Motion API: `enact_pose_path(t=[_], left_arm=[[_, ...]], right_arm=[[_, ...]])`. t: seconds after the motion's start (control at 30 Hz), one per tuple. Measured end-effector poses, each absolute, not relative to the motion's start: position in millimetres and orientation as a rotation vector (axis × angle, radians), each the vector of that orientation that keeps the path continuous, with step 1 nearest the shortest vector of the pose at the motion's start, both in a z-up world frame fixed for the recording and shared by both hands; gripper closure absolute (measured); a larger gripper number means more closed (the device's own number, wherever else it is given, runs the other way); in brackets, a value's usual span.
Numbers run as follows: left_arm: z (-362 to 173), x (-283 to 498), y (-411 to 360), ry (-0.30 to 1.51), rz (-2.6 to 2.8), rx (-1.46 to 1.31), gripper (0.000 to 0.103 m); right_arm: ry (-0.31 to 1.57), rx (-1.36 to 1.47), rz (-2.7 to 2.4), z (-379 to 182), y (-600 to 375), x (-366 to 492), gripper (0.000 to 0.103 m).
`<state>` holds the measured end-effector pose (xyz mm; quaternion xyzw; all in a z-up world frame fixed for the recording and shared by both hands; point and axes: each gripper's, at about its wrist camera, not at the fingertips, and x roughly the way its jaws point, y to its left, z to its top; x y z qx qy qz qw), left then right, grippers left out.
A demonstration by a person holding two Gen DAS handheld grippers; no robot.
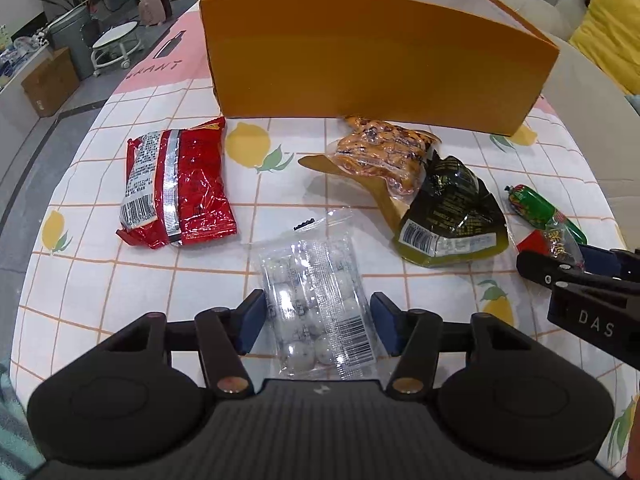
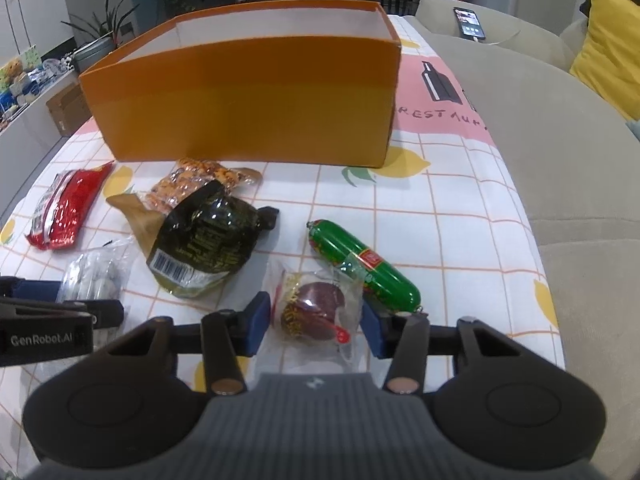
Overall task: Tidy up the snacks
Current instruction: 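Grasp the clear white-ball pack with the left tool while the right tool grasps the wrapped candy, then carry both packs over the orange box and open both tools to drop them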
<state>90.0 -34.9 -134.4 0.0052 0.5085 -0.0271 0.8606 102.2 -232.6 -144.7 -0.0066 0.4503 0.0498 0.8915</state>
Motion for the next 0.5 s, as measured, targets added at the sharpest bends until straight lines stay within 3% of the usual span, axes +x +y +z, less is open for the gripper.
enact_pose_path(t=[0.5], left_arm=[[-105.5,72.0,-35.2,1.042,-0.105,-0.021,0.039]], right_arm=[[0.936,-0.098,0.148,-128.1,-220.1,67.0,0.064]])
